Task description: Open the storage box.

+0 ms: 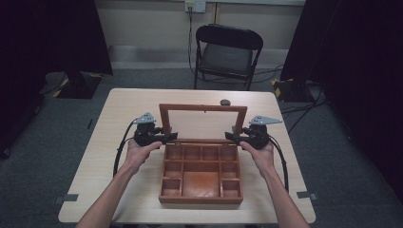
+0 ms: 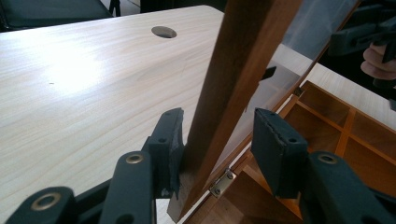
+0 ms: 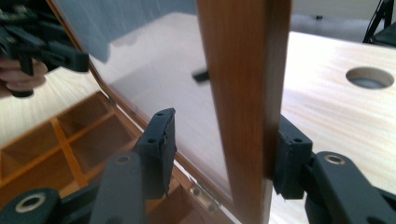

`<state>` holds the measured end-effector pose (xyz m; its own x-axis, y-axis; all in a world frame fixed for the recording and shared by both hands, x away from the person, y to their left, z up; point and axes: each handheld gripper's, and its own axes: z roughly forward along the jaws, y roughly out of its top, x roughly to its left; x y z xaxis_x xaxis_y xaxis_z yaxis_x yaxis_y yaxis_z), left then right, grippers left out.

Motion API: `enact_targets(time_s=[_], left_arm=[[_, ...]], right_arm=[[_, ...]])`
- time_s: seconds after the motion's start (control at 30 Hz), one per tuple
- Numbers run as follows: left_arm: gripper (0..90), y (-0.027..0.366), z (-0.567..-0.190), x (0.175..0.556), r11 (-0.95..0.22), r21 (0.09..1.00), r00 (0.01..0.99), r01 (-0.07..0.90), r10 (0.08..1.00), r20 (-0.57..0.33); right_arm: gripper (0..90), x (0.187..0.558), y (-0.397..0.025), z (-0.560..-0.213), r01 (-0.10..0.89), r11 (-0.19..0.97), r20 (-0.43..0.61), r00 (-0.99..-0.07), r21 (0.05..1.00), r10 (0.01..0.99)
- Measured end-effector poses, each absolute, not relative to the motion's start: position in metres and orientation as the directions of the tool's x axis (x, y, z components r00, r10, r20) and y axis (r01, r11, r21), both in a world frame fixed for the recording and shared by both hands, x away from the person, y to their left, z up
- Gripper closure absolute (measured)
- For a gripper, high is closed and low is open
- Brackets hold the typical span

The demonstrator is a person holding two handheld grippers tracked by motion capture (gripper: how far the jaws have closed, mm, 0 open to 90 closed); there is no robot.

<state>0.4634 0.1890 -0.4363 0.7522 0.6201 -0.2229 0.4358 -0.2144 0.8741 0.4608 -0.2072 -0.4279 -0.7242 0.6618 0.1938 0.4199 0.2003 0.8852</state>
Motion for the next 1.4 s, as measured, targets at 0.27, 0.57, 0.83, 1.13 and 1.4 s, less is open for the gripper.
enact_targets(time_s=[0.27,0.57,0.83,1.13,1.4], left_arm=[[56.1,0.191,-0.443,0.467,-0.207,0.869,0.746,0.450,0.622,-0.239],[58.6,0.193,-0.450,0.469,-0.222,0.855,0.736,0.468,0.634,-0.238],[62.7,0.197,-0.455,0.470,-0.189,0.858,0.716,0.478,0.650,-0.256],[63.2,0.198,-0.455,0.471,-0.194,0.851,0.708,0.488,0.659,-0.255],[63.4,0.199,-0.452,0.475,-0.183,0.850,0.698,0.495,0.666,-0.263]], right_arm=[[52.4,0.463,-0.209,-0.436,0.440,0.208,0.196,-0.709,0.873,0.678],[53.2,0.465,-0.210,-0.440,0.446,0.208,0.192,-0.697,0.871,0.691],[51.4,0.467,-0.208,-0.444,0.463,0.211,0.195,-0.683,0.861,0.704],[53.8,0.470,-0.204,-0.447,0.477,0.200,0.202,-0.664,0.856,0.720],[52.9,0.473,-0.204,-0.449,0.490,0.189,0.220,-0.659,0.851,0.720]])
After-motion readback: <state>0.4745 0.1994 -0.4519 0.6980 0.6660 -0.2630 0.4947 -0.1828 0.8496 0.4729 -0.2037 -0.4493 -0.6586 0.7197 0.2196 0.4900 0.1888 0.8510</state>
